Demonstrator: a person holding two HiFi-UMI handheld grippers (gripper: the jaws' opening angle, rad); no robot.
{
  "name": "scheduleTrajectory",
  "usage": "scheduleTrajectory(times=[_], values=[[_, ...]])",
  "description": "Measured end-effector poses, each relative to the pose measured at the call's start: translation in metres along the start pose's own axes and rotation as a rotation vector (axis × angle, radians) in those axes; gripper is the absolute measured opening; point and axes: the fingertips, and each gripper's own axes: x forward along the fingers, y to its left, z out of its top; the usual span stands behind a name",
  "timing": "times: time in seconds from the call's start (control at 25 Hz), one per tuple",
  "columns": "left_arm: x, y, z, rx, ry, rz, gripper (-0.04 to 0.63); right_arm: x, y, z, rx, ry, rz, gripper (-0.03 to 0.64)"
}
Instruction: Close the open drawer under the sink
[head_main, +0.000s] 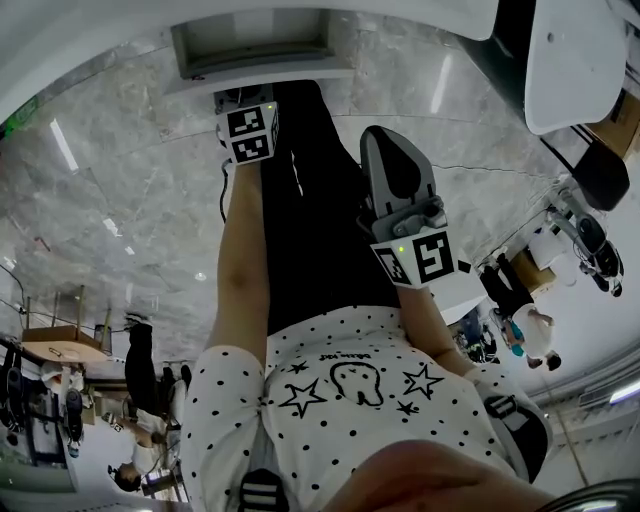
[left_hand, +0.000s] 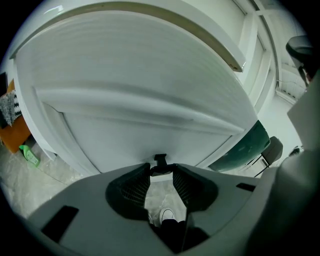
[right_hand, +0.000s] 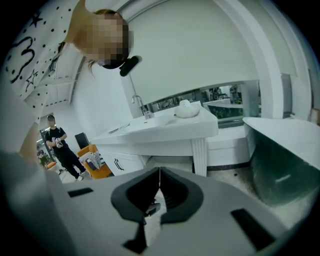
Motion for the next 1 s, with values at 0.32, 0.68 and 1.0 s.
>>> scheduleTrajectory(times=[0.32, 0.68, 1.0], values=[[-0.006, 0.005, 0.007, -0.002, -0.021, 0.005, 0.14, 0.006, -0.002, 0.003, -0.012, -0.008, -0.017, 0.014], [-0.007, 0.004, 0.009, -0.005, -0.03, 0.013, 0.14, 0.019, -0.026, 0.007, -0.095, -0.009, -0.05, 0.014], [-0.004, 0.004, 0.009, -0.006, -0.023, 0.02, 0.14, 0.025, -0.019, 0.003, -0.086, 0.008, -0.015, 0.014]])
